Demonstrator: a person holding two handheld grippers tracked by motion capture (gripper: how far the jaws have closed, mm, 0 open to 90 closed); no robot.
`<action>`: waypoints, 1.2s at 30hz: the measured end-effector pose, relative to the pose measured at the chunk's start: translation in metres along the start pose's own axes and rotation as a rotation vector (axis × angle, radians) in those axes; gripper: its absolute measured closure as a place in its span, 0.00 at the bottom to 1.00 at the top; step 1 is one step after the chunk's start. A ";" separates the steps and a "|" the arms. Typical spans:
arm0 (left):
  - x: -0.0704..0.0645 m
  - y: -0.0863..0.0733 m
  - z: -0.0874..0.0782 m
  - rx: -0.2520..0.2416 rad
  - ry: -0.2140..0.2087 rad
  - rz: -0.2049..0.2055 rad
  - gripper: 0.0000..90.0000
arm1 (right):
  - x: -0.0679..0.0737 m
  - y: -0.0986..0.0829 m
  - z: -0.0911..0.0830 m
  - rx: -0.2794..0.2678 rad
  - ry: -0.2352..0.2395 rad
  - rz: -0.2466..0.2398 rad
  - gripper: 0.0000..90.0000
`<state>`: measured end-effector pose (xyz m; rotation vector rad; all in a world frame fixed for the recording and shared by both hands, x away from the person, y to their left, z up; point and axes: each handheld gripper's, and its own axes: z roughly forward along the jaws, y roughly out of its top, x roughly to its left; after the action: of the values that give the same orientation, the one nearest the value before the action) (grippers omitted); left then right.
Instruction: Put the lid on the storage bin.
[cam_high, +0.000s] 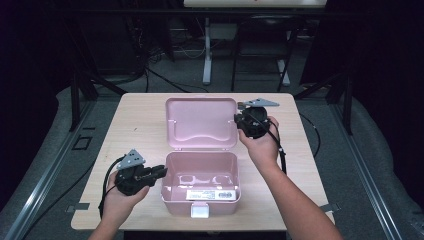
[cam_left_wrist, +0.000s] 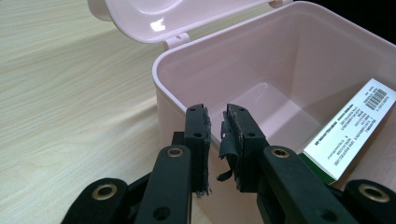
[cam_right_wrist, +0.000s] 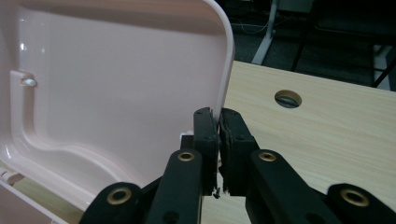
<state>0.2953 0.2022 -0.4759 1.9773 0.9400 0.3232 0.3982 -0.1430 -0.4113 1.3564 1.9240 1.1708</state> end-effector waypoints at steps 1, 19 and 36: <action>0.000 0.000 0.000 0.000 0.000 0.000 0.88 | 0.000 0.000 0.000 0.000 0.000 0.000 0.95; 0.001 -0.001 0.000 -0.008 -0.003 -0.008 0.88 | 0.008 -0.013 -0.033 -0.090 0.033 -0.049 0.96; 0.002 0.000 0.000 -0.004 -0.016 -0.020 0.86 | 0.012 -0.031 -0.046 -0.175 0.040 -0.068 0.97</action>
<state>0.2964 0.2039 -0.4763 1.9633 0.9474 0.2975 0.3420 -0.1524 -0.4138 1.1757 1.8322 1.3090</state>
